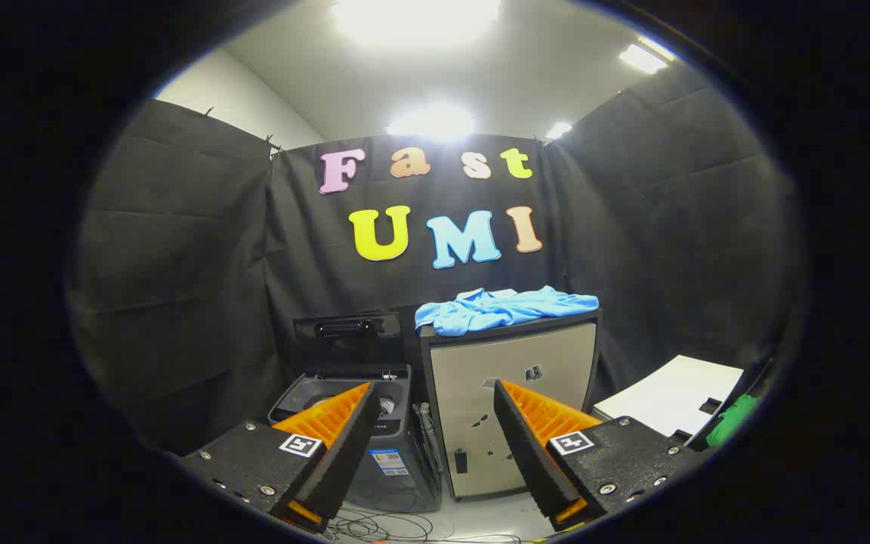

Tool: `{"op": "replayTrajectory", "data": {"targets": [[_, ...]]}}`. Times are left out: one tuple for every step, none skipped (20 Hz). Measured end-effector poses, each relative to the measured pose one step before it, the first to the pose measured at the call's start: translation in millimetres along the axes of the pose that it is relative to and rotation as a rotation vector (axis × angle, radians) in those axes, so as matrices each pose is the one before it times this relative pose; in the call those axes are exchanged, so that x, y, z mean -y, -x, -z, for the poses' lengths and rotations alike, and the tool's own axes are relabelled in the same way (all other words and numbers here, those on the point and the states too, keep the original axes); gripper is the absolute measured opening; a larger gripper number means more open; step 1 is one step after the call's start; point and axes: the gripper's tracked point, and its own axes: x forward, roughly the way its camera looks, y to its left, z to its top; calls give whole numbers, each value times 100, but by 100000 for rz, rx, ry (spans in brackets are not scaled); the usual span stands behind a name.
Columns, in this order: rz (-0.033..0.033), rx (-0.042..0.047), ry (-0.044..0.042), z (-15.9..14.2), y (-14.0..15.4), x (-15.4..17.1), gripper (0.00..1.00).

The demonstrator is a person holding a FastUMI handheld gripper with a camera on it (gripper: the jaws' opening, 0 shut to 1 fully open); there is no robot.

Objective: Put the clothes into the washing machine and then close the washing machine lid.

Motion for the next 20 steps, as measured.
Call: {"op": "replayTrajectory", "data": {"targets": [[1, -79, 444, 124, 47, -7, 94], [-461, -328, 37, 64, 64, -132, 94], [-645, -310, 14, 157, 23, -267, 94], [-338, -79, 165, -5, 26, -71, 94], [-190, 50, 373, 52, 149, -75, 94], [-246, -83, 247, -37, 109, -89, 94], [-187, 10, 77, 80, 24, -51, 94], [-119, 9, 22, -33, 7, -55, 94], [-77, 22, -142, 44, -4, -28, 94], [-64, 47, -243, -81, -62, 25, 94], [-182, 143, -337, 81, 146, -136, 94], [166, 189, -254, -78, 91, -38, 94], [212, 86, -119, 100, -45, -5, 94], [194, -99, -52, -43, -148, 60, 94], [49, -23, -51, 92, 19, -76, 94], [137, -35, 66, -5, -58, 21, 94], [151, 42, 165, 27, -31, 29, 94], [89, 77, 140, -91, 20, 3, 94], [152, 169, 87, 33, -103, -44, 94], [45, -41, 2, 20, -23, -20, 94]]}}
